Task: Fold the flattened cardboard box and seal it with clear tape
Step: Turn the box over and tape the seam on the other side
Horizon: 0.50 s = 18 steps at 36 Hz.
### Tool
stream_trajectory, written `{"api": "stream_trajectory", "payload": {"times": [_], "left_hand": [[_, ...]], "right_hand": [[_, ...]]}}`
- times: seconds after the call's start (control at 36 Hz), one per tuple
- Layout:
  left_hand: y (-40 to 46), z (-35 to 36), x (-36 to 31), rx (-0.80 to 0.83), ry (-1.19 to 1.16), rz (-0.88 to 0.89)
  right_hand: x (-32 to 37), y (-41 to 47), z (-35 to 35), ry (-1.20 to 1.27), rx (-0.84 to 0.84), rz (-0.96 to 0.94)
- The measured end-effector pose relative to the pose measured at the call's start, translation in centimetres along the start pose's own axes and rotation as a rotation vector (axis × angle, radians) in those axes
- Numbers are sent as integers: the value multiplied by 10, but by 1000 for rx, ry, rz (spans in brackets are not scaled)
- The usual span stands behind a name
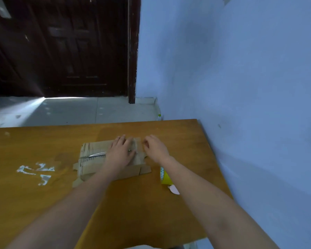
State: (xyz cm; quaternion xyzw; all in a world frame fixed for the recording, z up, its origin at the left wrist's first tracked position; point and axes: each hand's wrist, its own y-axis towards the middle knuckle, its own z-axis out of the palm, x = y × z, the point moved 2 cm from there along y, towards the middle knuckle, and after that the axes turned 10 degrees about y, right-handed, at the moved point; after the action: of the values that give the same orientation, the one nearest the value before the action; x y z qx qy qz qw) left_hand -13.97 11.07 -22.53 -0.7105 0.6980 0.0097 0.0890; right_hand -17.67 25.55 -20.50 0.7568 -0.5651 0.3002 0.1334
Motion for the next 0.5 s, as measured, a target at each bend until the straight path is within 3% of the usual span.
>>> {"api": "stream_trajectory", "payload": {"times": [0.14, 0.5], "left_hand": [[0, 6, 4, -14, 3, 24], [-1, 10, 7, 0, 8, 42]], "right_hand": [[10, -1, 9, -82, 3, -62], [11, -2, 19, -78, 75, 1]]}}
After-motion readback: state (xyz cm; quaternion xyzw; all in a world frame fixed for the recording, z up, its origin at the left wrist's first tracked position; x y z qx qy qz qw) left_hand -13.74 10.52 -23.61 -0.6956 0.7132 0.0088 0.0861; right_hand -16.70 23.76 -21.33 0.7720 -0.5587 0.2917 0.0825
